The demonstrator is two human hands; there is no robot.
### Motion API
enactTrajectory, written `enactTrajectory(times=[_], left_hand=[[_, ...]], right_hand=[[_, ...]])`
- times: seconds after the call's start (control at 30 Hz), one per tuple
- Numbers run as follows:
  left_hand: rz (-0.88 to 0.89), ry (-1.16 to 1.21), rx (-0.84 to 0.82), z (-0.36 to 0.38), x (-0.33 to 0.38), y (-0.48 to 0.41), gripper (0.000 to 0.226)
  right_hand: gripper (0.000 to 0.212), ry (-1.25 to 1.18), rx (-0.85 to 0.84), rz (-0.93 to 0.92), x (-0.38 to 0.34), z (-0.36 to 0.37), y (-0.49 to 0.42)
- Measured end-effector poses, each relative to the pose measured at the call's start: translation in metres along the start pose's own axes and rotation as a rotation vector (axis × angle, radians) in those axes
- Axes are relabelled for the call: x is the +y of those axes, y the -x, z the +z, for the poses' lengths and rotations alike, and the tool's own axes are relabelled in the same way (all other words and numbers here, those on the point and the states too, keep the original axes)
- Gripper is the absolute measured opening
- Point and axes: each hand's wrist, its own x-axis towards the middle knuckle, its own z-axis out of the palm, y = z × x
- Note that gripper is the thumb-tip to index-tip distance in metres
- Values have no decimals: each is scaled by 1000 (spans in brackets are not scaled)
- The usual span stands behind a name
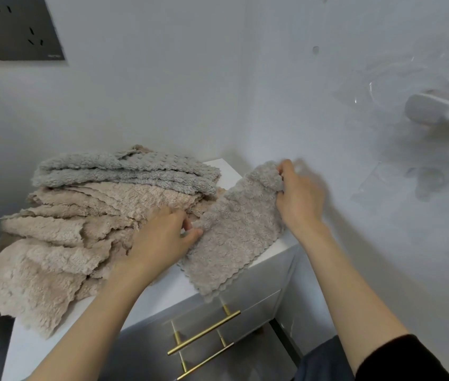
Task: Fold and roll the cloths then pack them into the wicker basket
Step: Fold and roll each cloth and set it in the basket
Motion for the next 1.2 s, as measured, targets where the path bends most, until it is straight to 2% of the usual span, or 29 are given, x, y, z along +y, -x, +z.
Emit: enactTrajectory(times=[0.23,0.33,0.37,0.47,0.53,0.6,0.7,0.8,0.9,0.97,1.07,1.2], left_hand=[[-110,471,-140,0,10,-9,27],[-242,781,-233,1,18,-8,25],[-252,785,-228,4,20,-8,26],[-104,328,-40,14,18,-4,33],[33,231,25,17,18,-1,42],[145,272,-77,17,16,-1,65],[283,105,-268,17,9,2,89],[281,-1,-404,25,1,7,92],[288,-10,-440,25,-3,9,88],[304,6,-435,21,-7,10,83],[331,41,-376,15,-13,15,72],[397,8,-253,11,-16,20,57]], right_hand=[[41,-238,89,25,-12,17,-31],[39,-452,56,39,-18,22,-38],[41,-527,24,36,-19,24,-40],[51,-585,-113,-23,-19,29,-41],[51,-541,-219,-50,-16,31,-38],[45,-501,-311,-50,-13,31,-34],[38,-468,-456,-76,-9,29,-24],[38,-383,-620,-176,-8,28,-6],[47,-214,-768,-260,-4,28,10],[49,-132,-755,-256,2,25,16],[45,-119,-624,-279,7,12,27],[40,-303,-549,-323,-3,-17,47]])
